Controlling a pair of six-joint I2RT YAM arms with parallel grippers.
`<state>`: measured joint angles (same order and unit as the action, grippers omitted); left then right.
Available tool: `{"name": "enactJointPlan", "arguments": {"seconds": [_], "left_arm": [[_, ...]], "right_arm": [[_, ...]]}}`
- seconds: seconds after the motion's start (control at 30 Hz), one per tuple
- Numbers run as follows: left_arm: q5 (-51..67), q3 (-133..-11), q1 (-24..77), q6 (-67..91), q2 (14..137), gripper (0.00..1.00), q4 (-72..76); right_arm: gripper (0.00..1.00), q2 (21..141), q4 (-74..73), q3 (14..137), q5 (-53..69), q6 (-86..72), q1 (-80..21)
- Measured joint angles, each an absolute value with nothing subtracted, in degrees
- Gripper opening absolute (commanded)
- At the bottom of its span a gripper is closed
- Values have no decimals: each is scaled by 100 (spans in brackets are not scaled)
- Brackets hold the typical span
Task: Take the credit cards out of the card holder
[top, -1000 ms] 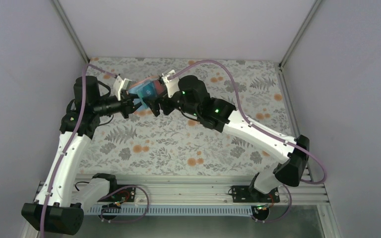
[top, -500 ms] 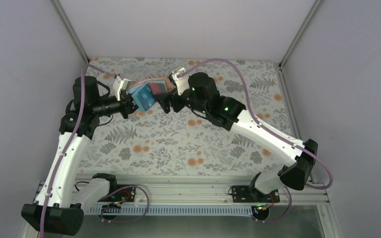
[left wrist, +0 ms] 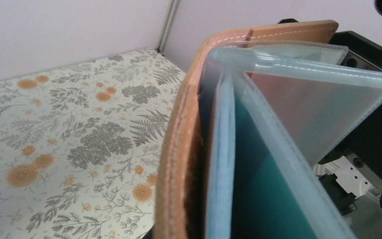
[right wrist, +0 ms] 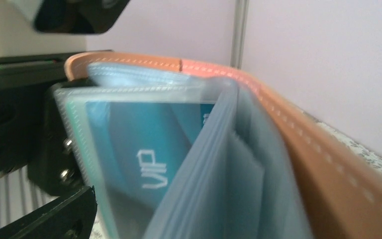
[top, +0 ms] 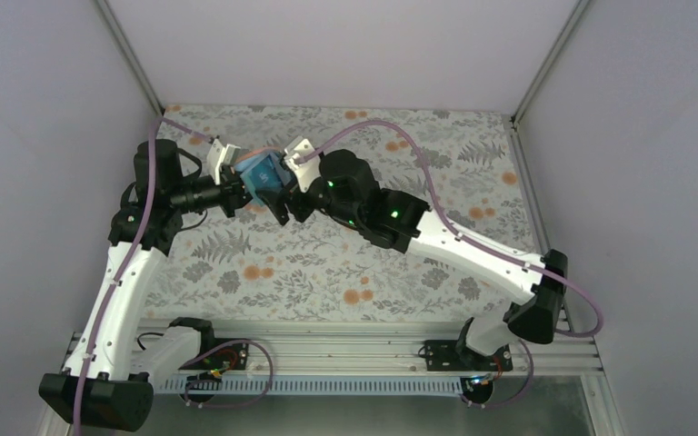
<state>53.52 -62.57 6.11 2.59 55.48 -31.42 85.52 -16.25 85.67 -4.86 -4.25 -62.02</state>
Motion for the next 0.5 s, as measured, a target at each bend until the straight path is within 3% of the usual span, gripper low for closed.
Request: {"name": "enactJointPlan", "arguments": {"seconds": [0.5], "left_arm": [[5249,-6257,554,257,5551,2,-3142]], "right_arm": [[100,9017,-1636,9004,-585,-425,-6252]]}}
